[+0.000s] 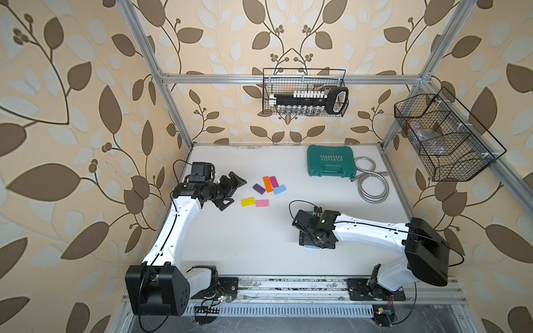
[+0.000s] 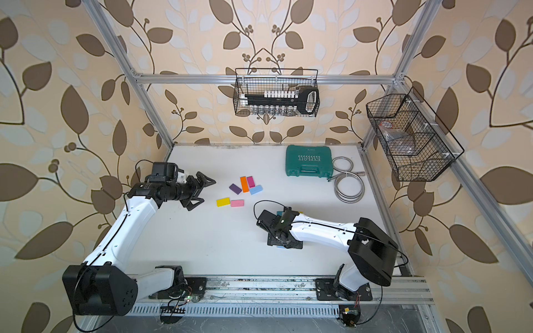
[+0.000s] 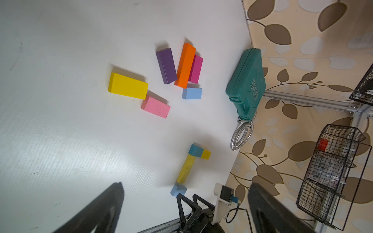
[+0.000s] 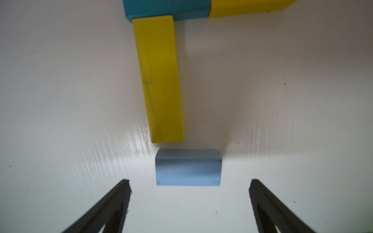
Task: Assemble the letter c with building blocks
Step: Assemble the building block at the center of the board.
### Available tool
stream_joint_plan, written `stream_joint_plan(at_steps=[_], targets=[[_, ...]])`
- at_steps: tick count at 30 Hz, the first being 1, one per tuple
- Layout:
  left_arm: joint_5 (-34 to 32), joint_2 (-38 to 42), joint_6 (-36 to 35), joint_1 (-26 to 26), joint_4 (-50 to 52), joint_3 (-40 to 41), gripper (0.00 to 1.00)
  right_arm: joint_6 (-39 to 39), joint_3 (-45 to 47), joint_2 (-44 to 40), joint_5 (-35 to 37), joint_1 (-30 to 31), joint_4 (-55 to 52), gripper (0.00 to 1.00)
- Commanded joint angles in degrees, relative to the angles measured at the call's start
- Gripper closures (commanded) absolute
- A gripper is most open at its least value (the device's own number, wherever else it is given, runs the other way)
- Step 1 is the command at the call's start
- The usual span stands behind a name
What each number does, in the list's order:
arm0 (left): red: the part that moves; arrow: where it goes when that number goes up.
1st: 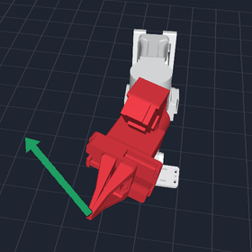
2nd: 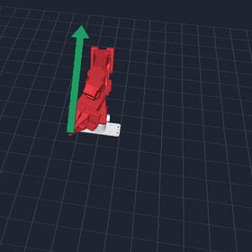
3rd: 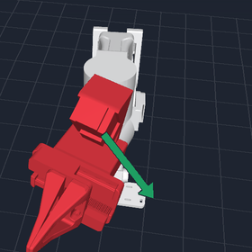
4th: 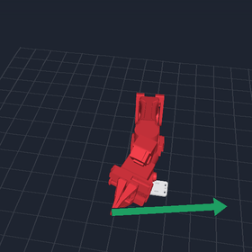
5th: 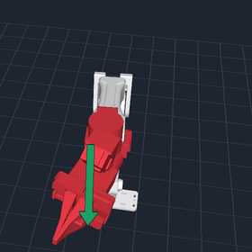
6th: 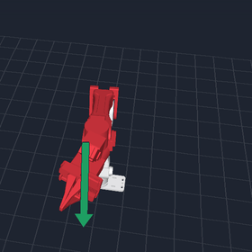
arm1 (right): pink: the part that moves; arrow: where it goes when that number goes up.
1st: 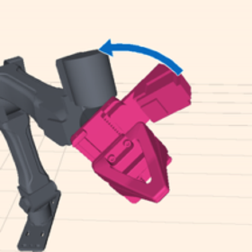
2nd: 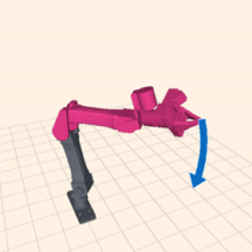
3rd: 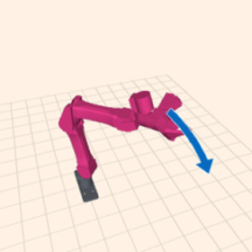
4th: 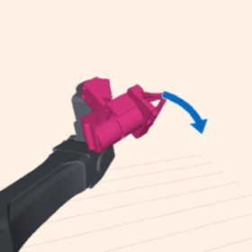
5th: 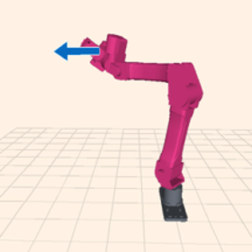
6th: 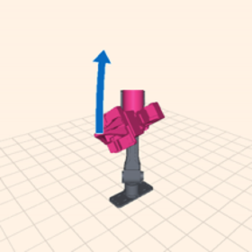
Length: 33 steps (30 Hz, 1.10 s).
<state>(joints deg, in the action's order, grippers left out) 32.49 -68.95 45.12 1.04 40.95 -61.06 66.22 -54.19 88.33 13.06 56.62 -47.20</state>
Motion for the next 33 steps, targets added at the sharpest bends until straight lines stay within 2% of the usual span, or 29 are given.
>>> stream_joint_plan(at_steps=[1,22,26,33], targets=[[-0.14,1.27,-0.12,-0.62,-1.05,-0.48,0.01,0.76,1.07,0.85,0.42,-0.45,1.27,0.1],[-0.41,1.62,-0.12,-0.6,-0.33,-0.46,0.01,-0.54,6.54,2.71,-3.3,-0.95,8.15,0.27],[-0.5,1.71,-0.01,-0.62,-0.34,-0.59,0.01,-0.86,6.99,2.45,-3.39,-0.92,8.44,0.35],[-0.5,1.45,0.05,-0.6,-0.18,-0.98,0.01,-2.06,6.86,1.94,-3.11,-1.04,8.61,0.58]])
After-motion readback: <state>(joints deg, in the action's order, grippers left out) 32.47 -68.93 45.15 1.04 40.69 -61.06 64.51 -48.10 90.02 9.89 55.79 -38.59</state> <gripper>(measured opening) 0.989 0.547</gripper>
